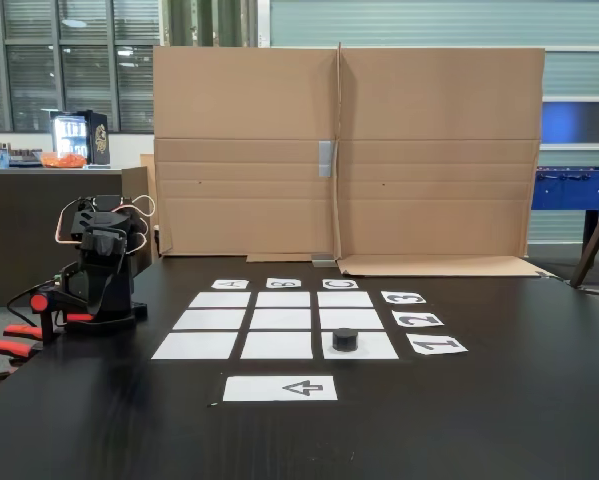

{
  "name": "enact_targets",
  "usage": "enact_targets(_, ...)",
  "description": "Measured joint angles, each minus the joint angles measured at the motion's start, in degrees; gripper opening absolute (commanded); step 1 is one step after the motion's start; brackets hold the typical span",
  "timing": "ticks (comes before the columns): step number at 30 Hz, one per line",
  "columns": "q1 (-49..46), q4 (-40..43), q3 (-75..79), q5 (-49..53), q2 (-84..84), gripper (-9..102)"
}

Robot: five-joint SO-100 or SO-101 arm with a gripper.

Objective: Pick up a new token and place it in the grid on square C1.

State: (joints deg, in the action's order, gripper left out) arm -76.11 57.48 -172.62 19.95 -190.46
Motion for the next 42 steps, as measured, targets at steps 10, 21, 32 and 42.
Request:
enact_targets(10,0.0,0.0,0.0,0.0,0.0,50)
enact_targets(21,0.0,0.0,0.0,0.0,0.0,50)
enact_targets(32,0.0,0.0,0.0,0.0,0.0,50)
enact_targets(42,0.18,0.0,0.0,-4.39,0.0,50)
